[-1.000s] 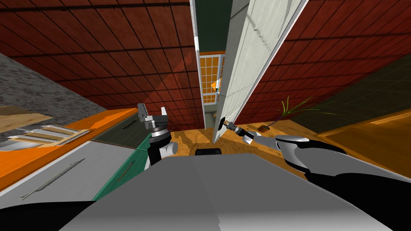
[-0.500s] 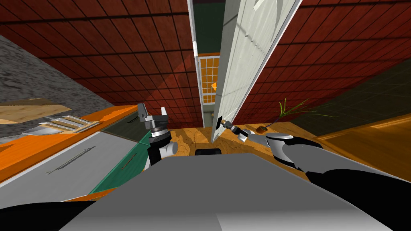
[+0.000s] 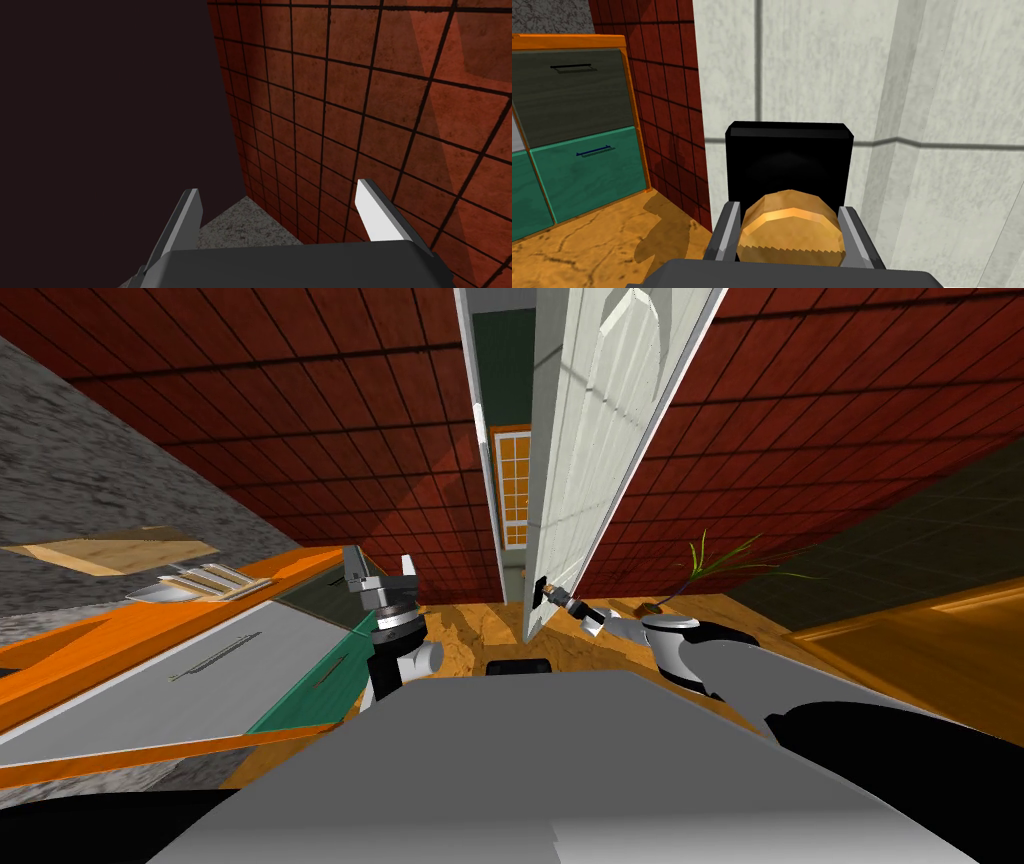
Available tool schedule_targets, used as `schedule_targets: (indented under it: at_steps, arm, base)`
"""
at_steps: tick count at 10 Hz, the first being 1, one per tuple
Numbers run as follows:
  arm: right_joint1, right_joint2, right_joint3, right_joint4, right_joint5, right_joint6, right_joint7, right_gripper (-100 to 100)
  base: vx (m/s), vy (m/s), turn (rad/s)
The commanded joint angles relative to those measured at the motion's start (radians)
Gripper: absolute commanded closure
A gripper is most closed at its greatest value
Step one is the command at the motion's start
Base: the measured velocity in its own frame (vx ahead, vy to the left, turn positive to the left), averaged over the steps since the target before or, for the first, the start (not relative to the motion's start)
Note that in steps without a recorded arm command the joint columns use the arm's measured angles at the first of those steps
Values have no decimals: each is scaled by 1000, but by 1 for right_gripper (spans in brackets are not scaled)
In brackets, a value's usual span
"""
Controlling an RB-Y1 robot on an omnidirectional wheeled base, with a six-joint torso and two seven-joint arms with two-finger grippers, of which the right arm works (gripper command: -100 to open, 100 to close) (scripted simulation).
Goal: Pull the door open
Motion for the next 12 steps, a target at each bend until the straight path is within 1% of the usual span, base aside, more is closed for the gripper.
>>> schedule_targets:
  at_steps: [1,2,3,4,5,8,9,10,11,12]
  arm:
    - [-10,31,15,25,-12,12,0,100]
    - [-18,45,19,37,-18,16,1,100]
    - [-33,73,29,59,-31,26,2,100]
    - [-41,87,34,70,-37,30,3,100]
    - [-57,115,44,93,-50,39,5,100]
    - [-102,197,72,158,-87,66,9,100]
    - [-109,210,76,168,-93,70,10,100]
    - [-124,235,85,188,-104,79,11,100]
    - [-130,247,89,198,-109,83,12,100]
    - [-130,247,89,198,-109,83,12,100]
  base:
    - [-115,-134,67]
    - [-79,-104,32]
    - [-64,-118,61]
    - [-82,-125,65]
    - [-115,-133,92]
    - [-116,-195,82]
    - [-91,-185,73]
    - [-82,-157,60]
    - [-70,-130,57]
    - [-40,-64,21]
